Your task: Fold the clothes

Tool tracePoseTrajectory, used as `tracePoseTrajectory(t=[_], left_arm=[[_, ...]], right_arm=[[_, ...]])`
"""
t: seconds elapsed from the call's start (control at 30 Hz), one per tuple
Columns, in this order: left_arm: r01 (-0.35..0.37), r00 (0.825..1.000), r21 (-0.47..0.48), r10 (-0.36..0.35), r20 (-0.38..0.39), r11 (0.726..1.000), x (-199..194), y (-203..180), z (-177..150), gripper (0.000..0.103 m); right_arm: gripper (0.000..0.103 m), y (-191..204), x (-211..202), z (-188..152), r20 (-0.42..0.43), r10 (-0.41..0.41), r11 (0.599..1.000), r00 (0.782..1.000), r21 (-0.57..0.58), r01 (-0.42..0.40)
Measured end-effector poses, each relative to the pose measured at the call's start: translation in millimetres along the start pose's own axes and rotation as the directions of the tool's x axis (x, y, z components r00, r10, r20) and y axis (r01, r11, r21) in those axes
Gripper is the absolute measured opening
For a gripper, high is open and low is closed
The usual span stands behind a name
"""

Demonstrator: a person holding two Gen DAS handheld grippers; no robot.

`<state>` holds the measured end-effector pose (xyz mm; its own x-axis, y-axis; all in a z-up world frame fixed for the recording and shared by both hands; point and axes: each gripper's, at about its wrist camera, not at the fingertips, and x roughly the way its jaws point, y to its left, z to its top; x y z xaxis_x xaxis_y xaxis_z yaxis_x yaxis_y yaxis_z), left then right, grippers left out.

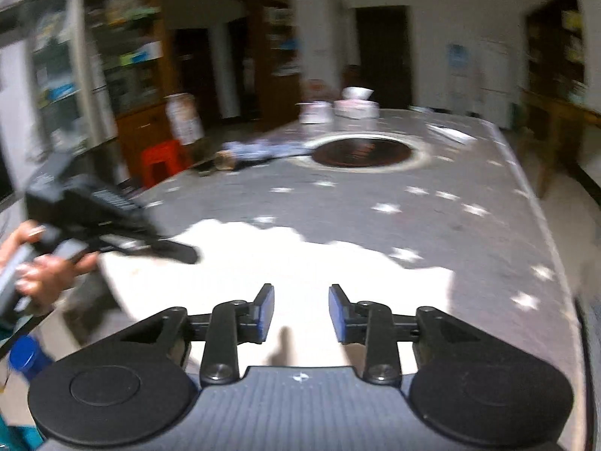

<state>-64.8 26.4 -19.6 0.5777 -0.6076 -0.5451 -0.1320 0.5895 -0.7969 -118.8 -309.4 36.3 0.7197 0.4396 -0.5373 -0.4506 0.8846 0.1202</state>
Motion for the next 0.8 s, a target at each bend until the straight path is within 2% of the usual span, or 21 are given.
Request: tracePoseTrajectory(t=[0.1, 0.2, 0.37, 0.4, 0.5, 0.7, 0.8], left_arm=[[-0.009, 1.000, 0.029, 0.009, 0.003, 1.000, 0.2, -3.1, -0.9, 0.021], [-0.016, 1.000, 0.042, 0.015, 0.007, 0.999, 1.7, -5.3, -1.7, 0.022], [-0.019, 1.000, 0.051, 0.018, 0.007, 0.999, 2.5, -6.6, -2.2, 0.022], [-0.019, 1.000, 0.054, 0.019, 0.008, 0.998, 2.6, -6.8, -2.5, 0.022], [-0.021, 1.000, 0.068, 0.020, 0.013, 0.997, 2.9, -7.7, -3.4, 0.022], [-0.014, 1.000, 0.076, 0.012, 0.018, 0.997, 2.6, -6.1, -4.5, 0.022], [-0.013, 1.000, 0.076, 0.011, 0.021, 0.997, 2.3, -6.2, -5.2, 0.023]], right_arm=[[0.035, -23.2, -2.8, -5.4, 0.005, -0.064, 0.996, 0.998, 0.059, 0.064], [0.041, -41.0, -0.4, -9.0, -0.002, -0.083, 0.990, 0.997, 0.112, 0.083], [0.045, -62.3, 8.3, -16.2, -0.021, -0.093, 0.975, 0.995, 0.201, 0.095], [0.050, -64.6, 9.0, -18.0, -0.020, -0.097, 0.971, 0.995, 0.216, 0.099], [0.052, -72.8, 13.0, -21.8, -0.017, -0.105, 0.959, 0.994, 0.262, 0.106], [0.049, -70.8, 18.6, -21.8, -0.005, -0.092, 0.961, 0.996, 0.260, 0.090], [0.034, -66.4, 21.3, -20.1, -0.009, -0.072, 0.966, 0.997, 0.247, 0.072]])
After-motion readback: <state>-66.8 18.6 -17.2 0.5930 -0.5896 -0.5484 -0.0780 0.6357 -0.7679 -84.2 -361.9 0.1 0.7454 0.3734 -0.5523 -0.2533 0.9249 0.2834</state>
